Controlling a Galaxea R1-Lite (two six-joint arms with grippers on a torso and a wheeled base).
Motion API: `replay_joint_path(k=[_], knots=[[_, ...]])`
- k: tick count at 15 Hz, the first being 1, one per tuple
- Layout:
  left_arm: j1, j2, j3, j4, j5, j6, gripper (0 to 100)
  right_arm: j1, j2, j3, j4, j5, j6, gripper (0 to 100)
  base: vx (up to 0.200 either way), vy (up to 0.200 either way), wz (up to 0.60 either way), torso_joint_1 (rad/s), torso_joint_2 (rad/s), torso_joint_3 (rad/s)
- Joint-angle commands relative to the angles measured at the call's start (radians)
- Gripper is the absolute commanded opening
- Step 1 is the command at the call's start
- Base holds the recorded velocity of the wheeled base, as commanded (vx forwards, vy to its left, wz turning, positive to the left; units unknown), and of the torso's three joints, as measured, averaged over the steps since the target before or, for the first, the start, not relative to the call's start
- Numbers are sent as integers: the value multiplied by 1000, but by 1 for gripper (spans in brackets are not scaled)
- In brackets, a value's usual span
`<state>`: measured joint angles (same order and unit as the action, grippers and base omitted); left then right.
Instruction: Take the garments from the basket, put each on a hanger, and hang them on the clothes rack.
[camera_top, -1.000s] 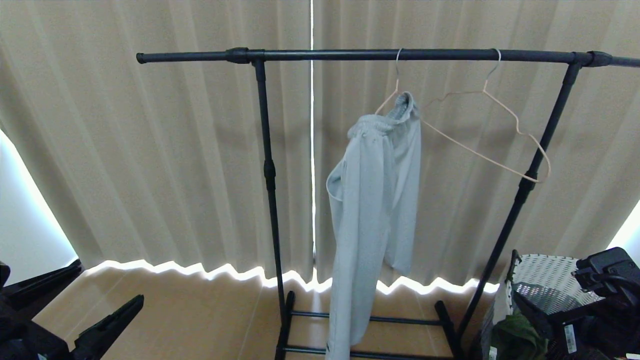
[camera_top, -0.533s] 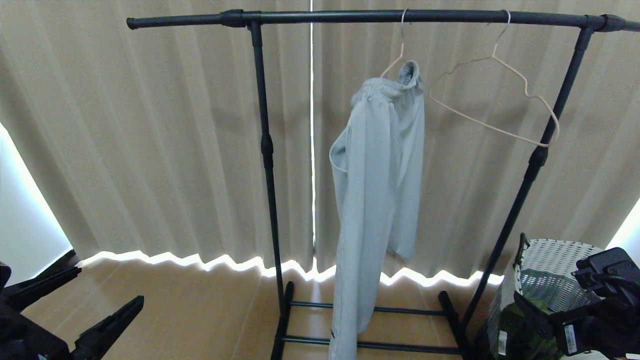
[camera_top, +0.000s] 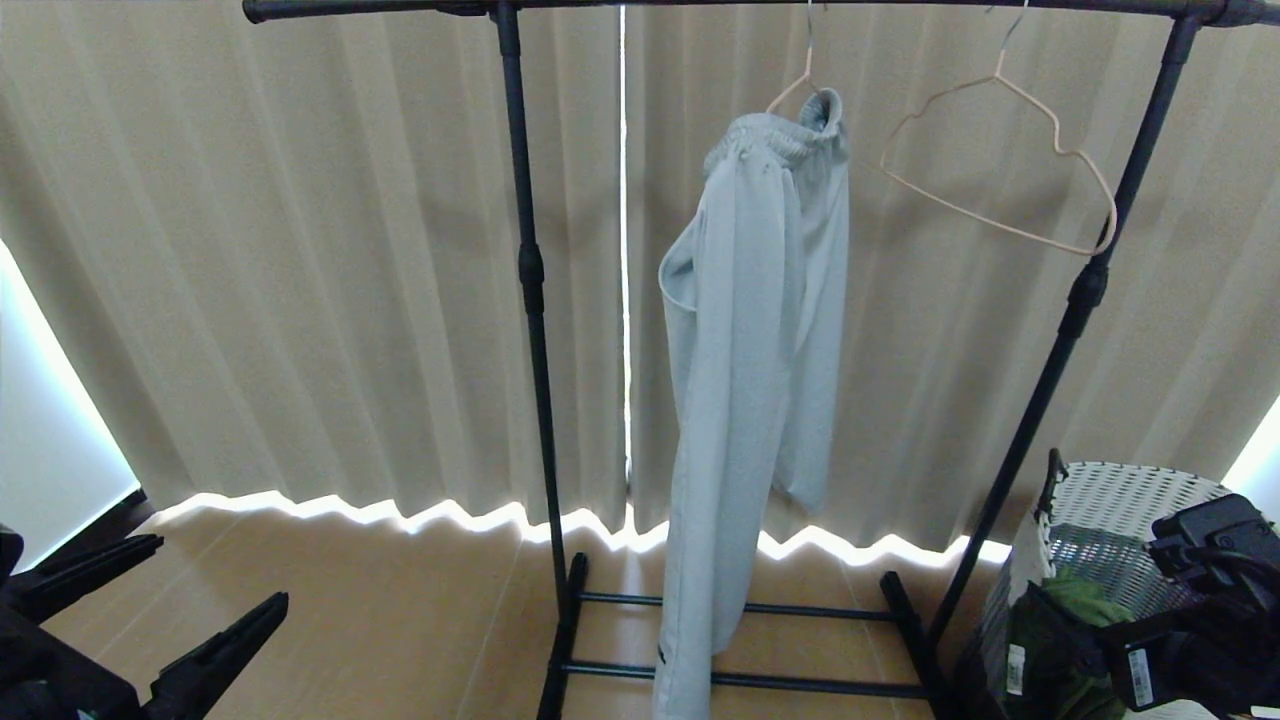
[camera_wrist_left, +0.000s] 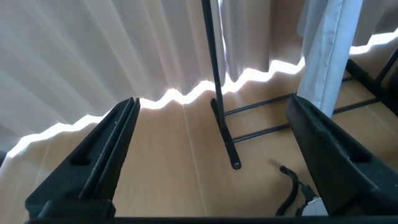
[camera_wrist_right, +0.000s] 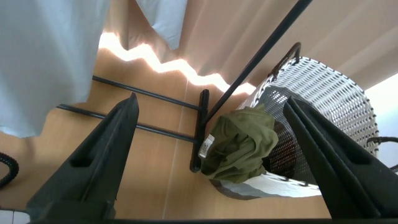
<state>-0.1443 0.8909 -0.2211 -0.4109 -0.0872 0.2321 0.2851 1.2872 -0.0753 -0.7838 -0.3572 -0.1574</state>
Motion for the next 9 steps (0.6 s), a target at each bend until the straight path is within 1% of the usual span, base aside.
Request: replay_joint_path(k=[1, 3, 9], knots=[[0, 0, 0, 0, 0, 1, 100, -1, 0, 0, 0, 0, -1, 100, 0, 0, 0, 0, 0, 0], [0, 0, 0, 0, 0, 0, 100, -1, 1, 0, 0, -9, -1, 100, 0, 0, 0, 0, 0, 0], [0, -9, 3, -2, 0, 1, 100, -1, -3, 6, 0, -2, 3, 100, 0, 0, 0, 0, 0, 0]])
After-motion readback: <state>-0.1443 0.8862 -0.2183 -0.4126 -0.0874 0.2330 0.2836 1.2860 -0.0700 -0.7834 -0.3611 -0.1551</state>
